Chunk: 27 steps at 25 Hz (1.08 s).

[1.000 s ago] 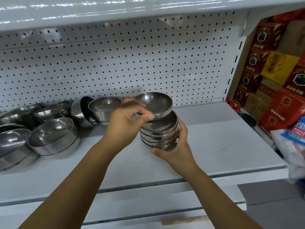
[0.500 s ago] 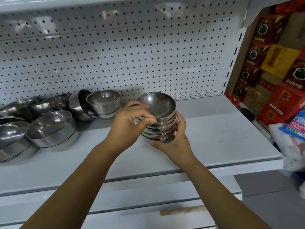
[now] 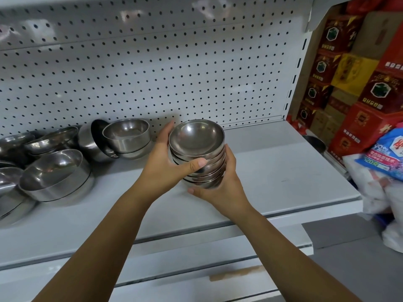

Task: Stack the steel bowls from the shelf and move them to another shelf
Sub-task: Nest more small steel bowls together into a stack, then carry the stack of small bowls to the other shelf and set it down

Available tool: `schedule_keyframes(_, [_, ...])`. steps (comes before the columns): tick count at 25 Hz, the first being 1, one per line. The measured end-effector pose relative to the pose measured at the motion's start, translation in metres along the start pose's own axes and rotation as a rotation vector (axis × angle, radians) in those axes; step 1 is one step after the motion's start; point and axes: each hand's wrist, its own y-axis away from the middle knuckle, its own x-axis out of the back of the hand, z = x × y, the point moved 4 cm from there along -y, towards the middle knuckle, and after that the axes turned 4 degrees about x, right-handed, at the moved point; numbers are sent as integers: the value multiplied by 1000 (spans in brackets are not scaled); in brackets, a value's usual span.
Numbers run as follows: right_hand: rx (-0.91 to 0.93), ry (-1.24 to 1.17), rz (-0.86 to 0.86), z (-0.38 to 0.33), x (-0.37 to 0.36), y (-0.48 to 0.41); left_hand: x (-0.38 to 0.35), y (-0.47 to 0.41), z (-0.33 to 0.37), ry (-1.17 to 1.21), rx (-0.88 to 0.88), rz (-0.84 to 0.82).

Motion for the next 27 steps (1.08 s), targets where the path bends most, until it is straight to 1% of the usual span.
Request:
schedule_keyframes(2, [-8,19,8,0,0,0,-2,-3,0,29,10,-20])
schedule_keyframes(7, [-28,66,44,-2,6,2,1,-6,0,89,-5,-14])
schedule_keyframes(10, [-53,51,67,-4,7,5,1,-8,-5,141,3,-7])
schedule_keyframes(13, [-67,27,114,-9,7,9,1,-10,-2,158,-25,-38])
schedule_keyframes(19, [-66,58,243,-33,2,26,13,-17,14,99,-79,-127])
schedule_keyframes(23, [-87,113,342,-48,9,51,4,-14,31,91,-148,-247])
schedule_keyframes(27, [-133,201,521,-56,23,100,-27,1,41,70,-235,-437])
